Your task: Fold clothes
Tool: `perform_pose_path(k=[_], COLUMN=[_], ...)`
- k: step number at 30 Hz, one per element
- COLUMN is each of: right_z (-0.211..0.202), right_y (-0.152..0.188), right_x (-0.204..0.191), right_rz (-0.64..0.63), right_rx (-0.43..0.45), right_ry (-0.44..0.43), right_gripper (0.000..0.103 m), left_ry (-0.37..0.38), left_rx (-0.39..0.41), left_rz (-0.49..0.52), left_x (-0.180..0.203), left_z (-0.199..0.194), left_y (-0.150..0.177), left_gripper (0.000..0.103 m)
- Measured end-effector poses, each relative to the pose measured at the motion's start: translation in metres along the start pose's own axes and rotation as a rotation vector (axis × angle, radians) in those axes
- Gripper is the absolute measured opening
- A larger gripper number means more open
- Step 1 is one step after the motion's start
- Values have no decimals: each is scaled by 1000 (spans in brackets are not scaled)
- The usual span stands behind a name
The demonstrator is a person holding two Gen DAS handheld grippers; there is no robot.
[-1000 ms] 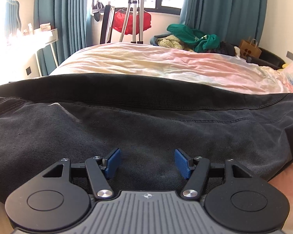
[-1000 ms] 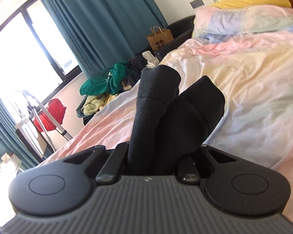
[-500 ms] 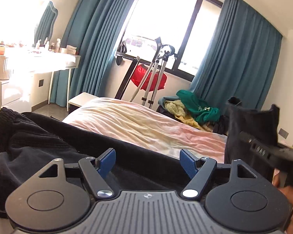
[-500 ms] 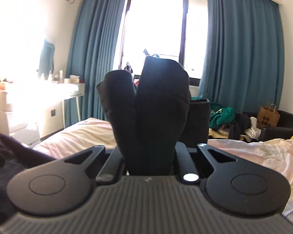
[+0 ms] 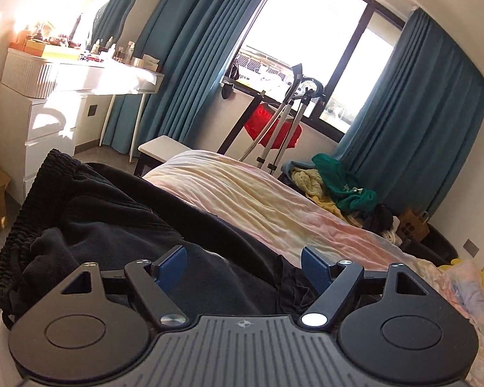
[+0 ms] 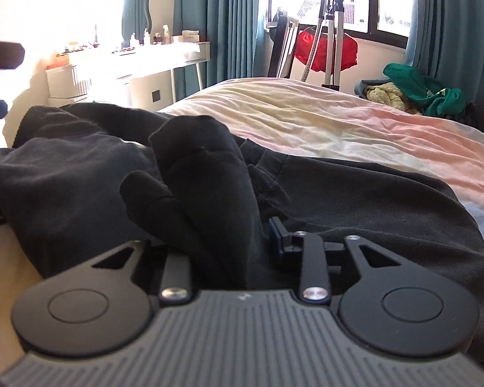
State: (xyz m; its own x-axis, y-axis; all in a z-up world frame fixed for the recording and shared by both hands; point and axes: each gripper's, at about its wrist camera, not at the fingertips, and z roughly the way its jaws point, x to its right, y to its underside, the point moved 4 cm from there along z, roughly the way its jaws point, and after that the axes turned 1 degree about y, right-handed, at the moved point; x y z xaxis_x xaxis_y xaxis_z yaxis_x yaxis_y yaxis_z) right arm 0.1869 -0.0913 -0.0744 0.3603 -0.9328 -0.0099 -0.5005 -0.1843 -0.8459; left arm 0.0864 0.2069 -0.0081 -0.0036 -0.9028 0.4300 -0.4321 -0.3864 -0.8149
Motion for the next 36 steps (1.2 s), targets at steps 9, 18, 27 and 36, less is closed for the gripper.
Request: perform_pose_path(k=[9,18,27,36], right_z=[-84,-96,-59,-63], right_y=[-1,16,49,53], right_x=[40,126,127,129], right_rz=[87,304,311,342], right_rx=[27,84,-103,-100], right_ry=[-164,56,104,107], right_gripper=[89,89,89,89], left_ry=[-54,-84,-103,-44], left_rx=[-92,-153,-181,10], left_rz=[-29,-295,-806,-1007], left_x=[-13,-45,-121,-160], left_z=[-5,1,16,37], left_y=[26,41,72,71], left_gripper=[94,98,97,94])
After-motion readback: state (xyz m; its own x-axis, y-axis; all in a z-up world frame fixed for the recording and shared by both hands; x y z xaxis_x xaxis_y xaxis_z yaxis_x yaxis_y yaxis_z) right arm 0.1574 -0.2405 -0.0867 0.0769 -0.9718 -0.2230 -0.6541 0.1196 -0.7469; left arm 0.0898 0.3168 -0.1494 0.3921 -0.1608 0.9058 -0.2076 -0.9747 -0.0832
